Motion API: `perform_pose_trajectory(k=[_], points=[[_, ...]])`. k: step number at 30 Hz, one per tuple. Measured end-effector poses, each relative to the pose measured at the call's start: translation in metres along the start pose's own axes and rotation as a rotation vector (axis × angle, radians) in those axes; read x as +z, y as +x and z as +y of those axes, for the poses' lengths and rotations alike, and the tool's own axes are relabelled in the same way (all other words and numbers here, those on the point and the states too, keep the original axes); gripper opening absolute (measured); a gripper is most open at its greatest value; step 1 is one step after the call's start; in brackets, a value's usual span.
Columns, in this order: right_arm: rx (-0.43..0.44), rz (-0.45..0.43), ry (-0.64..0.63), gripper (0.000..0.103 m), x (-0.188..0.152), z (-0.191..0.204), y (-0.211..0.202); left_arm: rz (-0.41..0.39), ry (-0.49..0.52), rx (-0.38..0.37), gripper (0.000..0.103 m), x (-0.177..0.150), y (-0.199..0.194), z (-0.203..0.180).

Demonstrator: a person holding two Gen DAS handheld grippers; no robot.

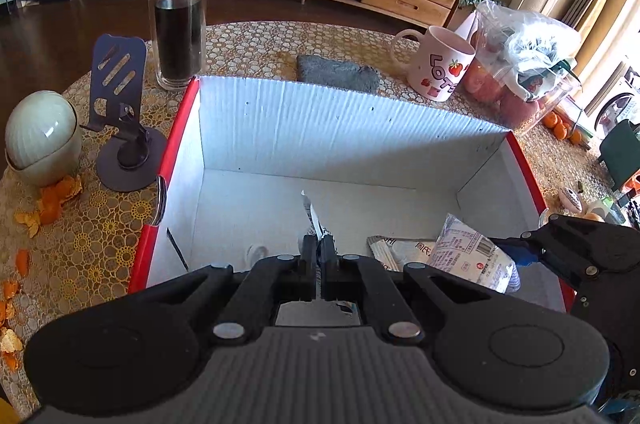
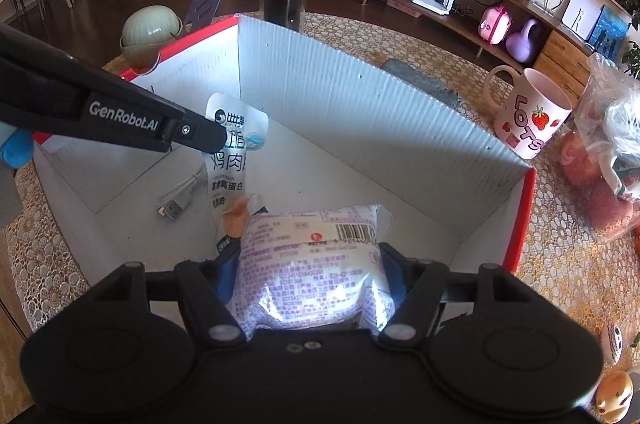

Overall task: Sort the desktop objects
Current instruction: 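Open the left tool to drop the sachet while the right tool releases the clear bag into the box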

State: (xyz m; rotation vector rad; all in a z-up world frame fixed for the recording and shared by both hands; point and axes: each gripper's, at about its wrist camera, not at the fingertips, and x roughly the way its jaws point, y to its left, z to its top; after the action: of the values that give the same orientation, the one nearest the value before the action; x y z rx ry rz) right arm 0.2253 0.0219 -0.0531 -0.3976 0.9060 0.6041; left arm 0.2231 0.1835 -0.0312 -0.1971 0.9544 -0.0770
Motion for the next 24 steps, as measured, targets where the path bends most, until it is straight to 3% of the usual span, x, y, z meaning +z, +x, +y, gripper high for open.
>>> perform_pose_trajectory(k=[16, 19, 22, 24], points=[[0.076, -0.031, 0.020, 0.086, -0.004, -0.006, -0.021, 0.073, 0.017, 0.036, 0.004, -0.004, -0.001, 0.001], [0.091, -0.048, 0.022, 0.087, -0.006, -0.007, -0.031, 0.073, 0.018, 0.029, 0.014, -0.005, -0.005, 0.000], [0.107, -0.070, 0.030, 0.088, -0.009, -0.009, -0.043, 0.057, 0.029, 0.032, 0.035, -0.007, -0.012, -0.002], [0.124, -0.093, 0.041, 0.090, -0.011, -0.011, -0.052, 0.043, 0.034, 0.028, 0.060, -0.008, -0.018, -0.004]])
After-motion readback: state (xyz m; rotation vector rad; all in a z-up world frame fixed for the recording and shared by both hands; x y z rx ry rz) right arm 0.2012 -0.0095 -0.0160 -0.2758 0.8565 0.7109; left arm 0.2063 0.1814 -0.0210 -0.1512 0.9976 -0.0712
